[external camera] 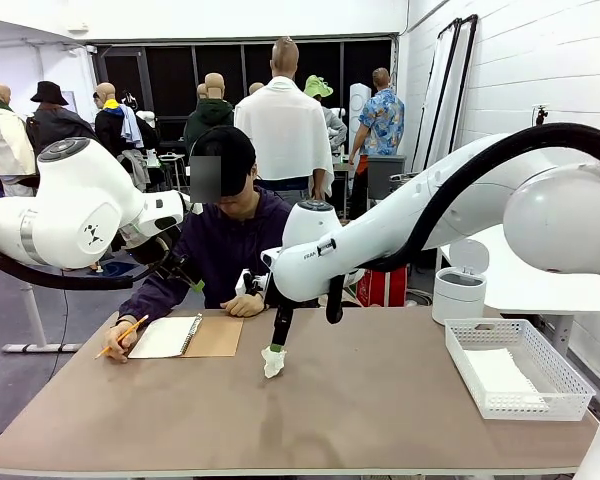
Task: Sort the paper based on its condition.
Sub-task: If a person hands you a paper, place it in the Organizing basket , and if it's crumpled, put it in the Trash can.
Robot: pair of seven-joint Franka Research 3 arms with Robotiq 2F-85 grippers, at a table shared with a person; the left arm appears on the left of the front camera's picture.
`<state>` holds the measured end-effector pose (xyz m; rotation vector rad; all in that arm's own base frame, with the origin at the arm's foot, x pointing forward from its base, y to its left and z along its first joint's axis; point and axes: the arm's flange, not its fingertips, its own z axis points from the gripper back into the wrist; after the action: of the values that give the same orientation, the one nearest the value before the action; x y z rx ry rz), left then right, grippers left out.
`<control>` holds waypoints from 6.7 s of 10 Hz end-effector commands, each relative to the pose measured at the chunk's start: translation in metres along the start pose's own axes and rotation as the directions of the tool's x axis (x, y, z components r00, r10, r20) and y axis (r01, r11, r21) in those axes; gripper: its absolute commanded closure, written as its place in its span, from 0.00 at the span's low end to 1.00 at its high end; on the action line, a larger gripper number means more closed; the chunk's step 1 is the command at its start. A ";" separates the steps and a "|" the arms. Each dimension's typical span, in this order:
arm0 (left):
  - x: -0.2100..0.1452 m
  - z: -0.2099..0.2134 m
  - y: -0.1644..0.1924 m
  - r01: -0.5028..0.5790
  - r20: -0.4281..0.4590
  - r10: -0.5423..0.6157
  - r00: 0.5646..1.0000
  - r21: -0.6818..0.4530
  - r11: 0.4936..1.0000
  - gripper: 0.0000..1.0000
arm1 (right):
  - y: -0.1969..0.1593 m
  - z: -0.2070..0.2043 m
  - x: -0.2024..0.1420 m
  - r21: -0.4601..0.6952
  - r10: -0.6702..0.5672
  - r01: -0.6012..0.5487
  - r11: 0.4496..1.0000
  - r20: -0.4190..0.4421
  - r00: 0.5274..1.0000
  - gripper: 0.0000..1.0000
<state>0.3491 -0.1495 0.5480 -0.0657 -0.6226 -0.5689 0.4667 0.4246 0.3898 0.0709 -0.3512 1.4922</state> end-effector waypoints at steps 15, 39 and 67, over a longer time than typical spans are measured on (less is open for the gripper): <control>0.000 0.000 0.001 -0.002 0.000 0.002 1.000 -0.002 1.000 0.00 | -0.039 -0.084 0.012 0.104 -0.005 0.018 0.994 -0.126 0.992 0.00; 0.000 0.000 0.001 -0.002 0.000 0.002 1.000 -0.002 1.000 0.00 | -0.106 0.095 -0.203 -0.166 -0.740 0.742 0.650 0.086 0.667 0.72; 0.000 0.000 0.001 -0.002 0.000 0.002 1.000 -0.002 1.000 0.00 | -0.252 0.107 -0.347 -0.462 -0.820 0.726 -0.508 0.517 -0.245 0.72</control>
<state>0.3491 -0.1493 0.5480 -0.0659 -0.6225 -0.5686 0.6715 0.0394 0.4436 -0.3061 -0.4702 -0.5697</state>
